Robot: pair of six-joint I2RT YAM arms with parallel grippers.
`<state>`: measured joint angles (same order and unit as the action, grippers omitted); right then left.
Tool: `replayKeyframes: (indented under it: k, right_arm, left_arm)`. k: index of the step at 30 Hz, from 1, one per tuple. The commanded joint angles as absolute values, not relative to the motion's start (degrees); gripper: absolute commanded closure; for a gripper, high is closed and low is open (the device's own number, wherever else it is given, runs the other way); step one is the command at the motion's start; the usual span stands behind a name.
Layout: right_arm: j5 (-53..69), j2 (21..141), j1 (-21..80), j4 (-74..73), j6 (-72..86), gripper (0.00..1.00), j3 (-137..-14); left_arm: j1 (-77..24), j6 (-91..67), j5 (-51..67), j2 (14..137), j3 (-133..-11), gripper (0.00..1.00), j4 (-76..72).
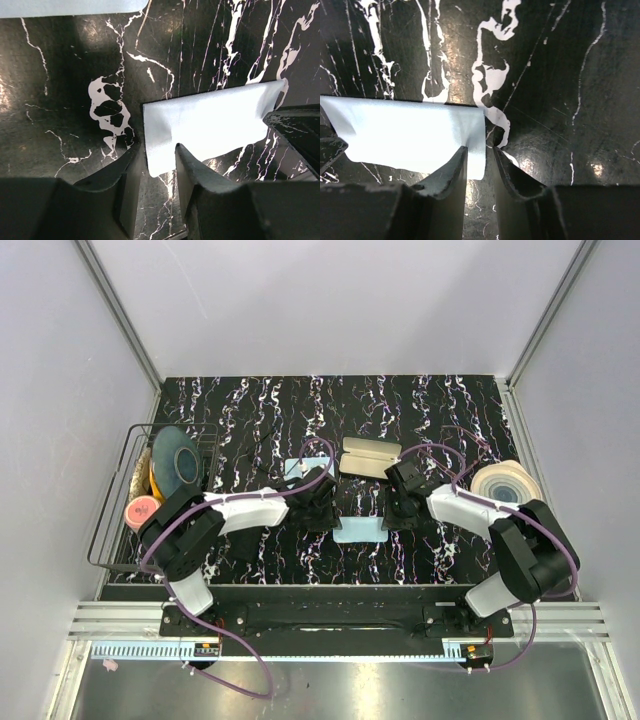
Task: Organize the sunglasses
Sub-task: Smooth out the folded cleaning cloth at the center of the board.
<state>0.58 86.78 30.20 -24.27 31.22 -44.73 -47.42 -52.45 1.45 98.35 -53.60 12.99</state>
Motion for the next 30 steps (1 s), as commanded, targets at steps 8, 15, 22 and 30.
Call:
replayKeyframes:
  k: [8, 15, 22, 30]
  right_arm:
    - [1.93, 90.35, 29.97, -26.01, 28.65, 0.76, -45.53]
    - [1.94, 90.88, 29.97, -25.84, 28.56, 0.87, -45.44]
    - [2.11, 90.62, 29.97, -25.4, 28.74, 0.98, -45.0]
    - [2.55, 90.7, 30.06, -24.26, 29.18, 0.99, -44.03]
  left_arm:
    - [-48.43, -54.05, -4.92, 100.81, -54.75, 0.64, 13.97]
    - [-49.22, -54.14, -6.15, 101.95, -54.93, 0.64, 14.85]
    - [-50.53, -53.53, -13.16, 99.85, -55.81, 0.64, 18.89]
    - [-54.67, -53.96, -19.16, 102.13, -60.38, 0.67, 26.19]
